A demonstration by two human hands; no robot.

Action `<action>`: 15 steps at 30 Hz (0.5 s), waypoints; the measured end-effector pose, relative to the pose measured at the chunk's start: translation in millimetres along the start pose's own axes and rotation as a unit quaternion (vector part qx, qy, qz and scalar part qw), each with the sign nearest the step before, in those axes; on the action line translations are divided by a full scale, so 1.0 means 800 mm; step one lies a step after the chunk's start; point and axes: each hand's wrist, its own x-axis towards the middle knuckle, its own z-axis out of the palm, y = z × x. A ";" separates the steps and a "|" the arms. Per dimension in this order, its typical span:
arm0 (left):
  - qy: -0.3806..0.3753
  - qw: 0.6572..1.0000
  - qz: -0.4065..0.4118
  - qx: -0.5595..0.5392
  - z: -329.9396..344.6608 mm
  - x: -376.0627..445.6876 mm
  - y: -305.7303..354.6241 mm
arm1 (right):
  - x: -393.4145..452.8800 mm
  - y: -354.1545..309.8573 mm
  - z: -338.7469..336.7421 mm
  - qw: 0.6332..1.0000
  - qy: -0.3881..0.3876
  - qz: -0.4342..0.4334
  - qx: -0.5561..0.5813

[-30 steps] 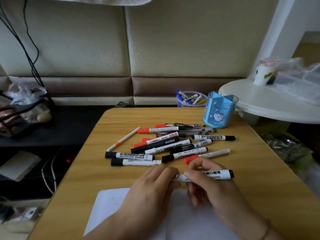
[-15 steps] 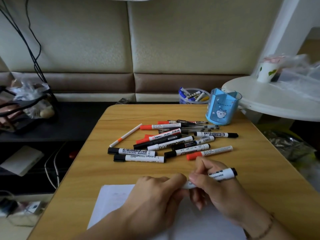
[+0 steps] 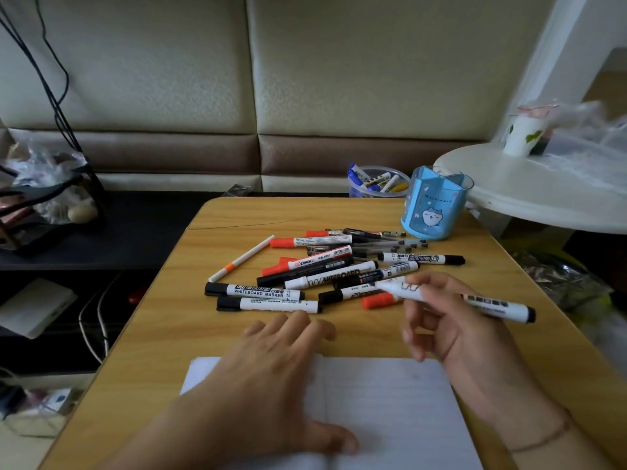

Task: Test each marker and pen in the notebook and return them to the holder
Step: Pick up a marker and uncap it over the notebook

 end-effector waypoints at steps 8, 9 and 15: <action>-0.015 0.994 -0.072 0.085 0.005 0.002 0.008 | -0.012 0.033 0.033 0.996 0.026 -0.003 -0.082; -0.011 0.994 -0.074 0.075 0.007 0.002 0.006 | -0.009 0.035 0.034 0.996 0.026 -0.010 -0.083; 0.053 0.996 -0.071 -0.007 0.020 0.010 -0.006 | 0.018 0.038 0.022 0.995 0.043 -0.036 -0.086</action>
